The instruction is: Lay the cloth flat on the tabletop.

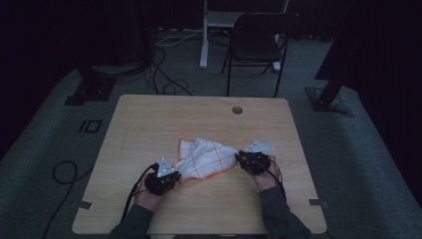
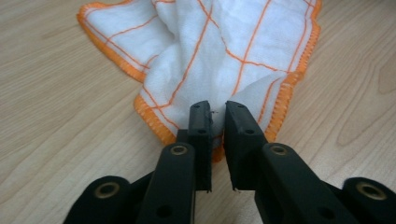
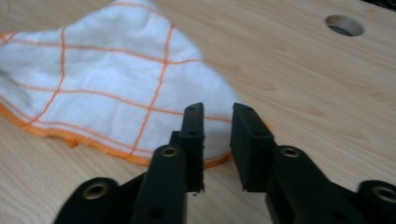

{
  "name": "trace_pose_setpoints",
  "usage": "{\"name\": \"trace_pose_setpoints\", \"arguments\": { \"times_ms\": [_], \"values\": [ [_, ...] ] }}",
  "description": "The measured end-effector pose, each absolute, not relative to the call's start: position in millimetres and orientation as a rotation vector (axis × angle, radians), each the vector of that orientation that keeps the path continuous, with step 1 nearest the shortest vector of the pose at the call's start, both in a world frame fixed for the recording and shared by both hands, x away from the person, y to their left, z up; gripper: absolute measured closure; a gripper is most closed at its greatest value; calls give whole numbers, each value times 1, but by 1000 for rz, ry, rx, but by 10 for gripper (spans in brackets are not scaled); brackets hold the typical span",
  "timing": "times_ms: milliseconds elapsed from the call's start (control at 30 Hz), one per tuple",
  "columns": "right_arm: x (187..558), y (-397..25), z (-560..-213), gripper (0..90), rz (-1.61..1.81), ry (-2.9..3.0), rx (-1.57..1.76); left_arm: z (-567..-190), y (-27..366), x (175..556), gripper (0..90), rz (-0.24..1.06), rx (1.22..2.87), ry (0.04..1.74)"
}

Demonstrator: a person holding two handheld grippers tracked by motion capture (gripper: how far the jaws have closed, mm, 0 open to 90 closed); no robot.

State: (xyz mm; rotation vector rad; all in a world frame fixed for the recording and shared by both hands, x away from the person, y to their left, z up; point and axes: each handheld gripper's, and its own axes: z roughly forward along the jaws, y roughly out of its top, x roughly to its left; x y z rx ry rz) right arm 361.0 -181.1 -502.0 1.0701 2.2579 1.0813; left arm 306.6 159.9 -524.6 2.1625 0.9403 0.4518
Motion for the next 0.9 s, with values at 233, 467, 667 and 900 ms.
{"name": "trace_pose_setpoints", "arguments": {
  "times_ms": [233,467,667,900],
  "values": [
    [374,-186,-509,612,1082,2209,1172,-521,168,308,812,476,2141,963],
    [382,-190,-510,567,1093,2200,1194,-519,169,316,717,509,2110,1009],
    [388,-186,-510,553,1103,2213,1170,-517,166,326,619,510,2082,1017],
    [399,-175,-511,539,1092,2276,1154,-521,160,341,577,466,2096,1049]
  ]
}}
